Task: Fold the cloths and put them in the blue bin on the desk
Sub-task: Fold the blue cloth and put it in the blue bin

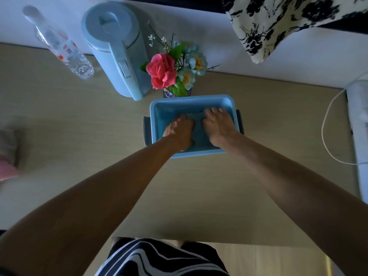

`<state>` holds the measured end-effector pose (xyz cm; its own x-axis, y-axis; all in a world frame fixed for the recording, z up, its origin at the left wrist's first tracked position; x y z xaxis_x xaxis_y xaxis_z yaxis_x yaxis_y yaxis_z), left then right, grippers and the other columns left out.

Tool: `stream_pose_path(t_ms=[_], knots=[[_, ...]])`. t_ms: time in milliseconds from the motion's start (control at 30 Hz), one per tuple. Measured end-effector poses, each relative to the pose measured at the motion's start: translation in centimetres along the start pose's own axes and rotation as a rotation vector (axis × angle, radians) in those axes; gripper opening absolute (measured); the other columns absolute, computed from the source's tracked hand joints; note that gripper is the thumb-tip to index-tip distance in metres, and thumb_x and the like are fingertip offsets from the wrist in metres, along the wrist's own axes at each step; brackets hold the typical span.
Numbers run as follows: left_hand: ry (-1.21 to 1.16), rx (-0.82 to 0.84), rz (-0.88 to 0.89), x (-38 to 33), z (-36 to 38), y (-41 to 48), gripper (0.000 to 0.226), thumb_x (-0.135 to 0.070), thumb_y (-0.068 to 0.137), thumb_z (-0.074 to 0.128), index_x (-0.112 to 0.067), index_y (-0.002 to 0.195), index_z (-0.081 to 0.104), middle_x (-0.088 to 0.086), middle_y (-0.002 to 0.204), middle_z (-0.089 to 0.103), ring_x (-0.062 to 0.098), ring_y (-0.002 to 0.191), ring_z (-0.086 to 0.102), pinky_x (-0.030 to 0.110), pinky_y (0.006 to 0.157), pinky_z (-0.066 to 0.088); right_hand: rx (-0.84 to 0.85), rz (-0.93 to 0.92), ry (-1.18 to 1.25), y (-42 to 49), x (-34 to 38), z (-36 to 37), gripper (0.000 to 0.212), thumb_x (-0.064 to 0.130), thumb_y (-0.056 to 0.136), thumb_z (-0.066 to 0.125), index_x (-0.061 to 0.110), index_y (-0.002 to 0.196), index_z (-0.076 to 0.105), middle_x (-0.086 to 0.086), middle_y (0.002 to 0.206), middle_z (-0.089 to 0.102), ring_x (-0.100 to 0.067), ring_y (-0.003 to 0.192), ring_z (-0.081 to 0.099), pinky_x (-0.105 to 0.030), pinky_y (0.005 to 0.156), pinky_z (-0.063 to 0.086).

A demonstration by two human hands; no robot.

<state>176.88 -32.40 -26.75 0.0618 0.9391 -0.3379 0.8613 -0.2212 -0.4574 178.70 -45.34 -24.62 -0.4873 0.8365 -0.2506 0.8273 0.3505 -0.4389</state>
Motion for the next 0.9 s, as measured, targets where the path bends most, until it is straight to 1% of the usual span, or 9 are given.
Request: stream_pose_path(t_ms=[133, 300, 467, 600, 667, 700, 767, 833, 900], knots=[[0.124, 0.083, 0.057, -0.1, 1.0, 1.4, 0.066, -0.039, 0.076, 0.08, -0.015, 0.132, 0.054, 0.014, 0.139, 0.043, 0.034, 0.129, 0.044, 0.044, 0.103, 0.044, 0.105, -0.014, -0.063, 1.7, -0.2, 1.9, 0.037, 0.017, 0.091, 0.059, 0.016, 0.128, 0.062, -0.009, 0.136, 0.055, -0.027, 0.13, 0.048, -0.038, 0.11, 0.035], [0.369, 0.125, 0.151, 0.3, 2.0, 2.4, 0.081, -0.045, 0.076, 0.079, -0.014, 0.141, 0.043, 0.015, 0.144, 0.041, 0.033, 0.134, 0.04, 0.042, 0.103, 0.04, 0.202, -0.009, -0.093, 2.6, 0.6, 3.7, 0.037, 0.017, 0.093, 0.059, 0.018, 0.13, 0.058, -0.005, 0.131, 0.062, -0.024, 0.128, 0.053, -0.033, 0.104, 0.039], [0.466, 0.122, 0.204, 0.6, 2.6, 2.6, 0.089, -0.043, 0.074, 0.08, -0.012, 0.145, 0.035, 0.016, 0.147, 0.036, 0.033, 0.136, 0.036, 0.042, 0.105, 0.038, 0.224, 0.033, -0.063, 3.0, 1.5, 4.9, 0.049, 0.018, 0.091, 0.062, 0.016, 0.138, 0.049, -0.007, 0.14, 0.055, -0.025, 0.135, 0.046, -0.035, 0.109, 0.035], [0.483, 0.119, 0.229, 0.5, 2.4, 2.6, 0.086, -0.043, 0.074, 0.079, -0.012, 0.143, 0.038, 0.015, 0.144, 0.038, 0.033, 0.135, 0.035, 0.042, 0.104, 0.038, 0.234, 0.037, -0.039, 2.7, 1.3, 4.9, 0.06, 0.019, 0.085, 0.068, 0.016, 0.141, 0.045, -0.009, 0.142, 0.05, -0.027, 0.135, 0.045, -0.037, 0.109, 0.035], [0.422, 0.111, 0.229, 0.4, 1.5, 2.1, 0.077, -0.044, 0.076, 0.078, -0.014, 0.139, 0.044, 0.014, 0.14, 0.044, 0.032, 0.133, 0.039, 0.042, 0.103, 0.039, 0.241, 0.053, 0.037, 2.1, 1.0, 4.0, 0.057, 0.018, 0.085, 0.07, 0.015, 0.138, 0.049, -0.009, 0.139, 0.054, -0.028, 0.131, 0.049, -0.037, 0.105, 0.039], [0.349, 0.095, 0.221, 0.4, 0.7, 1.6, 0.072, -0.044, 0.077, 0.077, -0.015, 0.136, 0.048, 0.012, 0.138, 0.047, 0.031, 0.132, 0.042, 0.043, 0.102, 0.041, 0.242, 0.071, 0.102, 1.7, 0.8, 3.3, 0.053, 0.019, 0.084, 0.071, 0.015, 0.133, 0.052, -0.009, 0.134, 0.058, -0.028, 0.126, 0.054, -0.037, 0.098, 0.043], [0.099, 0.025, 0.201, 0.5, -0.9, 0.3, 0.064, -0.044, 0.078, 0.077, -0.017, 0.132, 0.055, 0.01, 0.134, 0.055, 0.03, 0.127, 0.05, 0.043, 0.102, 0.047, 0.192, 0.128, 0.287, 0.5, 0.2, 1.4, 0.048, 0.029, 0.082, 0.073, 0.016, 0.126, 0.057, -0.007, 0.125, 0.064, -0.027, 0.115, 0.061, -0.037, 0.086, 0.048], [-0.158, -0.094, 0.225, 0.9, -2.9, -1.8, 0.055, -0.045, 0.079, 0.075, -0.018, 0.125, 0.06, 0.006, 0.126, 0.062, 0.027, 0.117, 0.059, 0.043, 0.097, 0.051, 0.057, 0.189, 0.475, -1.3, -0.1, -1.0, 0.054, 0.043, 0.081, 0.074, 0.017, 0.125, 0.057, -0.007, 0.123, 0.063, -0.029, 0.112, 0.062, -0.039, 0.088, 0.05], [-0.338, -0.202, 0.276, 1.4, -4.8, -4.4, 0.043, -0.035, 0.079, 0.075, -0.015, 0.116, 0.065, 0.005, 0.112, 0.067, 0.025, 0.102, 0.065, 0.042, 0.089, 0.054, -0.154, 0.258, 0.635, -3.5, 0.1, -3.3, 0.049, 0.044, 0.084, 0.072, 0.015, 0.121, 0.058, -0.008, 0.12, 0.062, -0.029, 0.111, 0.062, -0.041, 0.091, 0.049]])
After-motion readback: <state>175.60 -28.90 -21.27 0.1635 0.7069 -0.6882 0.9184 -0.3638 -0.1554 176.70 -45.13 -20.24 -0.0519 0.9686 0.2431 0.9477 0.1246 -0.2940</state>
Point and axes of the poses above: each hand's wrist, its own y-axis towards the middle knuckle, its own z-axis out of the palm, x = y × z, the point moved 2 cm from there along y, towards the middle knuckle
